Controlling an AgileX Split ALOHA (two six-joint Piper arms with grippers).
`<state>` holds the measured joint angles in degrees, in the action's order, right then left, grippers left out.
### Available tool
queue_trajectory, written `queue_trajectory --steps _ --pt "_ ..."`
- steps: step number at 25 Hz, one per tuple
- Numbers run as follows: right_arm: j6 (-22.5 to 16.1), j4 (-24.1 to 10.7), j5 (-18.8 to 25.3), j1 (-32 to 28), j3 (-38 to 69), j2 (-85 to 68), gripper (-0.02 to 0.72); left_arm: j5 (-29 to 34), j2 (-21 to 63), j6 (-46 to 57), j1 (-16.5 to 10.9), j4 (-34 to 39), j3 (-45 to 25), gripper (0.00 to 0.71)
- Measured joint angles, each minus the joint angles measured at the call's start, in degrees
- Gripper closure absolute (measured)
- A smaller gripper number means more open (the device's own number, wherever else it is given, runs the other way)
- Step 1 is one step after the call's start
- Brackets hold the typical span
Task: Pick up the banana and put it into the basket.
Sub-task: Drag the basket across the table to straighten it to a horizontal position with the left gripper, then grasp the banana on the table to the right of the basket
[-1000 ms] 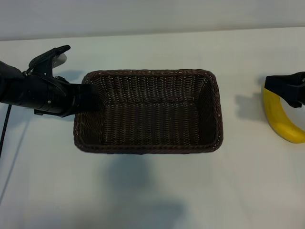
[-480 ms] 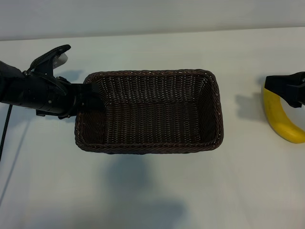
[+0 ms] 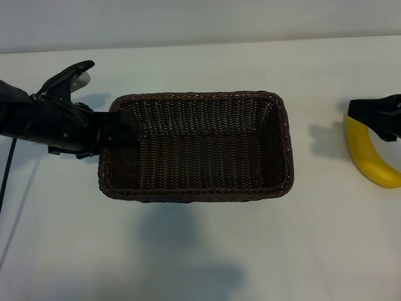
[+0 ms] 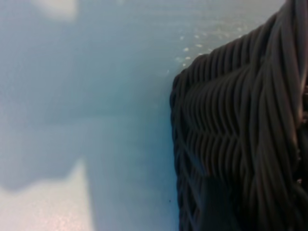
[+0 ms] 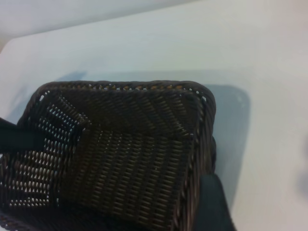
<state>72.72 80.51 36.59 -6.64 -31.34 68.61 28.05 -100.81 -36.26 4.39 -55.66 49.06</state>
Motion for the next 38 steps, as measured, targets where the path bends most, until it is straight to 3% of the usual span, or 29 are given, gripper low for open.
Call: queue_trajectory --steps 9,19,28,38 --pt "0.0 0.12 -0.15 0.0 0.0 0.0 0.216 2.78 0.0 1.1 -4.29 2.54 0.0 0.231" --pt "0.0 0.43 -0.64 0.0 0.0 0.0 0.216 2.62 0.62 0.26 -4.41 2.8 0.07 0.231" --pt "0.0 0.43 -0.88 0.0 0.0 0.0 0.216 4.35 10.4 0.64 -4.46 2.67 0.07 0.231" --pt "0.0 0.43 -0.88 0.0 0.0 0.0 0.216 8.16 12.02 13.76 -4.46 21.19 0.4 0.231"
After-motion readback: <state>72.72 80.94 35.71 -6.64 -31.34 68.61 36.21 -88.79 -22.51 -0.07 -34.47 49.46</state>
